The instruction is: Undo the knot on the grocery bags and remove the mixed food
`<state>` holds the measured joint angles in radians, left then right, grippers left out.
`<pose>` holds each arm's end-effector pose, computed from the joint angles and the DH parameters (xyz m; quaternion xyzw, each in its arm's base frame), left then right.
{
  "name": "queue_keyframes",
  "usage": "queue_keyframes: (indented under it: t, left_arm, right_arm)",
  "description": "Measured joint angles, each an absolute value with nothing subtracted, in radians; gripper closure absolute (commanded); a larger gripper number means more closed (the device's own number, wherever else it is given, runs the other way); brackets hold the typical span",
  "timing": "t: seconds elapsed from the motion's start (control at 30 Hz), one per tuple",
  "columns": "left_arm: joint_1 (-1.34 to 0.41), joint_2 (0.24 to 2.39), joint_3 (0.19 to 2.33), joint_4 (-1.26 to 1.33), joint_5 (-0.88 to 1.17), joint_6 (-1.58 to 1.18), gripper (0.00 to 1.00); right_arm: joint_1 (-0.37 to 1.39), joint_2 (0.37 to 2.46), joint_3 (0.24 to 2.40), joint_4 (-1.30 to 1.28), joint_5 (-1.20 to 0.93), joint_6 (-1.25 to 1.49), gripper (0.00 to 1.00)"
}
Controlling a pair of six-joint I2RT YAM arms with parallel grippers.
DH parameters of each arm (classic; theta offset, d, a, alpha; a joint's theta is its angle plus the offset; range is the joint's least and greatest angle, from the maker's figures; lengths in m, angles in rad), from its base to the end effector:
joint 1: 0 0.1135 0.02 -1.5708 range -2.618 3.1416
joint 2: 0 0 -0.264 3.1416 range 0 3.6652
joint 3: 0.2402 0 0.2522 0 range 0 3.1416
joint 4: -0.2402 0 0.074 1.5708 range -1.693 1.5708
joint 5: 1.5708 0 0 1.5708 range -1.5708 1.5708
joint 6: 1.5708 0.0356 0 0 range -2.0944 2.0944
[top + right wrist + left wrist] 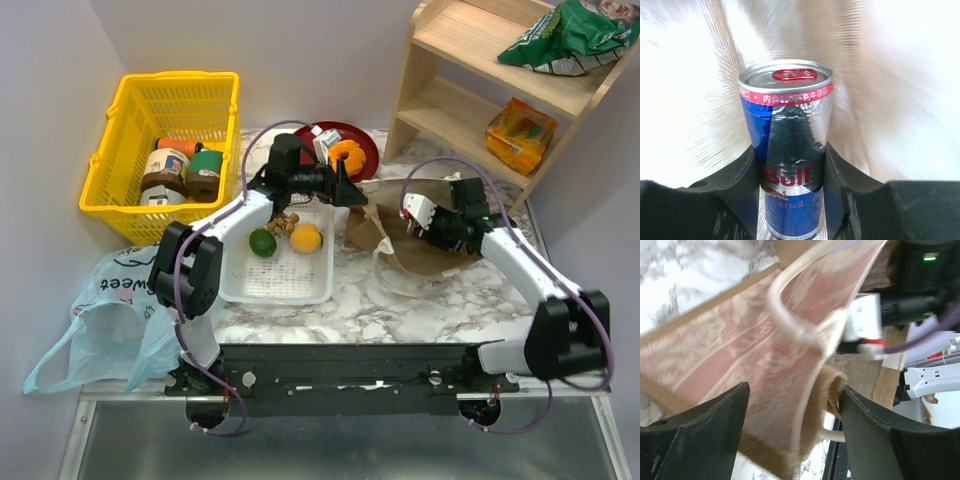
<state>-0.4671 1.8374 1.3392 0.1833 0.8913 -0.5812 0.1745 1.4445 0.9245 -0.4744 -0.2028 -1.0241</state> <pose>0.3670 -0.2161 0.2740 0.2112 0.7434 -0.5673 0.2844 0.2828 0.0571 0.2145 -0.5618 0.7714 -0.0281 0.2976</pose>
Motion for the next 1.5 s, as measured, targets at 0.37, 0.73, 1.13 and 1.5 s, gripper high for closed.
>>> queue_keyframes:
  t: [0.37,0.73,1.13,1.5]
  left_arm:
    - [-0.435,1.727,1.443,0.076,1.008,-0.441,0.01]
    - [-0.531,1.581,1.448,0.071,0.994,-0.360,0.01]
    - [-0.643,1.449,1.448,0.181,0.773,-0.245,0.01]
    - [-0.648,1.549,1.481,0.301,0.781,-0.398,0.40]
  right_arm:
    - [0.178,0.953,1.021,-0.754,-0.604,-0.935,0.81]
    - [0.242,0.906,1.189,-0.572,-0.664,-0.696,0.80]
    - [0.288,1.119,1.369,-0.414,-0.744,-0.302,0.79]
    - [0.333,1.135,1.374,-0.410,-0.755,-0.255,0.76]
